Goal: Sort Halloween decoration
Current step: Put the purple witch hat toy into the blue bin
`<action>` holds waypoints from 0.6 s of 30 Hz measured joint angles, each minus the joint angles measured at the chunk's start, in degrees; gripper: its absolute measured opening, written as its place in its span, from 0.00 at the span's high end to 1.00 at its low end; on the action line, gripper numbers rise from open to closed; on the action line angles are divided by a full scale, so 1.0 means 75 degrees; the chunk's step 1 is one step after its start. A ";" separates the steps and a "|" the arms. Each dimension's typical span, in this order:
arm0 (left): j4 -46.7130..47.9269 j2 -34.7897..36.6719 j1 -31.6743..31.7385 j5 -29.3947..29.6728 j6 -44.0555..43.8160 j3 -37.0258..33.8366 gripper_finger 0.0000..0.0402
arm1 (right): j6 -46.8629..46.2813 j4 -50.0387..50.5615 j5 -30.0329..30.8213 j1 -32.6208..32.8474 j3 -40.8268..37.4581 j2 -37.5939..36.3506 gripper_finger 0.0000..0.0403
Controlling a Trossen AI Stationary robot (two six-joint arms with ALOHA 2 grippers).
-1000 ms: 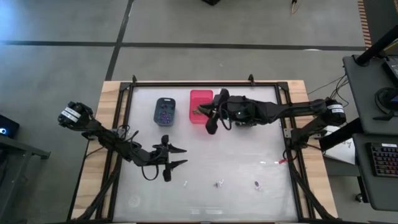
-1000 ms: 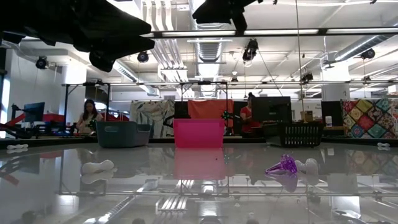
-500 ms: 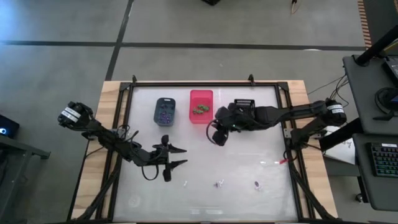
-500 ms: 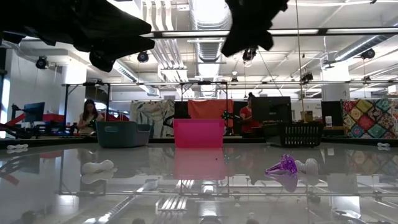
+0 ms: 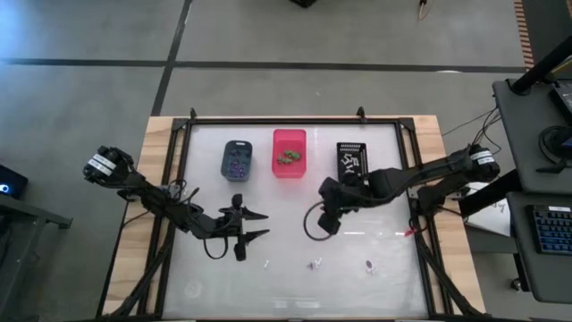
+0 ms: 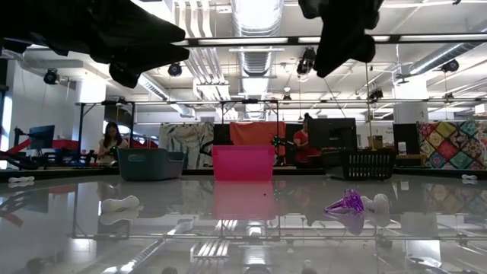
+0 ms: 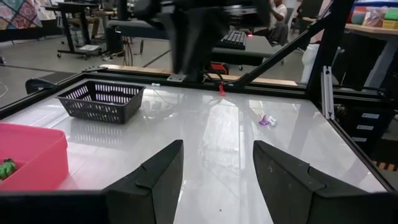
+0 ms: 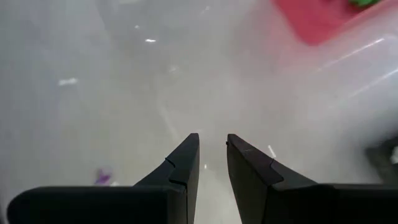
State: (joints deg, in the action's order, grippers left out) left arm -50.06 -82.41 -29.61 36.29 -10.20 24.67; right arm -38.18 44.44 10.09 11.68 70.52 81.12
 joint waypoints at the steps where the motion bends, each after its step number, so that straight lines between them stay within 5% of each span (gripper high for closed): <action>1: 0.0000 0.0000 0.0000 0.0032 -0.0002 0.0000 0.56 | -0.0102 -0.0002 -0.0007 0.0093 0.0000 0.0000 0.82; 18: 0.0002 0.0000 0.0012 0.0094 0.0292 0.0323 0.56 | -0.1220 -0.0022 -0.0007 0.1456 -0.0011 0.0000 0.82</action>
State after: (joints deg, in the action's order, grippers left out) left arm -50.05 -82.41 -29.52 36.99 -8.01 27.09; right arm -47.33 44.28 10.04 22.60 70.44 81.12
